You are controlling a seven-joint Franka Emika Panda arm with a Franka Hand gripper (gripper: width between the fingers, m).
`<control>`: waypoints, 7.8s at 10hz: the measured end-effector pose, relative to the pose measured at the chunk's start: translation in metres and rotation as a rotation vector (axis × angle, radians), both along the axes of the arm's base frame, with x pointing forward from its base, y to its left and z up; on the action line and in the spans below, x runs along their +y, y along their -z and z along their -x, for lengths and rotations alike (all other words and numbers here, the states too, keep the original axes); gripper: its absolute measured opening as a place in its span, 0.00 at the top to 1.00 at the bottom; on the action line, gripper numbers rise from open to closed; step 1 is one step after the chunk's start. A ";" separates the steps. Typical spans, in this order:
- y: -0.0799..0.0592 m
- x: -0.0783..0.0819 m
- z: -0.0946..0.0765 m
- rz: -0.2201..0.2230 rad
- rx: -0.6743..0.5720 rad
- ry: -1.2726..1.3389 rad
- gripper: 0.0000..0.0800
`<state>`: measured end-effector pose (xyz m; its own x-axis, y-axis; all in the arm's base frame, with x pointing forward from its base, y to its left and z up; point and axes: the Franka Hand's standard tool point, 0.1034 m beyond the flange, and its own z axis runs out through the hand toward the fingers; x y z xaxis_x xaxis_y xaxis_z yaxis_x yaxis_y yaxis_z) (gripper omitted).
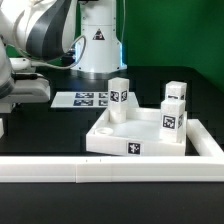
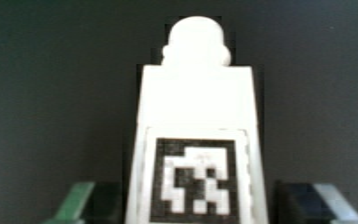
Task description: Assemble square table
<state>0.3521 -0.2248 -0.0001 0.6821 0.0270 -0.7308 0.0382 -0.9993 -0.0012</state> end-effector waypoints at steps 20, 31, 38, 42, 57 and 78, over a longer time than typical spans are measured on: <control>-0.090 0.070 -0.107 -0.086 -0.423 0.047 0.64; -0.121 0.107 -0.160 -0.034 -0.943 0.146 0.64; -0.114 0.158 -0.185 0.001 -1.018 0.191 0.64; -0.125 0.165 -0.201 0.073 -1.220 0.149 0.64; -0.121 0.195 -0.228 0.095 -1.347 0.200 0.64; -0.076 0.212 -0.209 0.119 -1.350 0.133 0.64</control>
Offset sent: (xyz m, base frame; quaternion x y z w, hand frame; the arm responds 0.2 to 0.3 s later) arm 0.0000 0.0000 0.0000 0.0000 0.0000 0.0000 1.0000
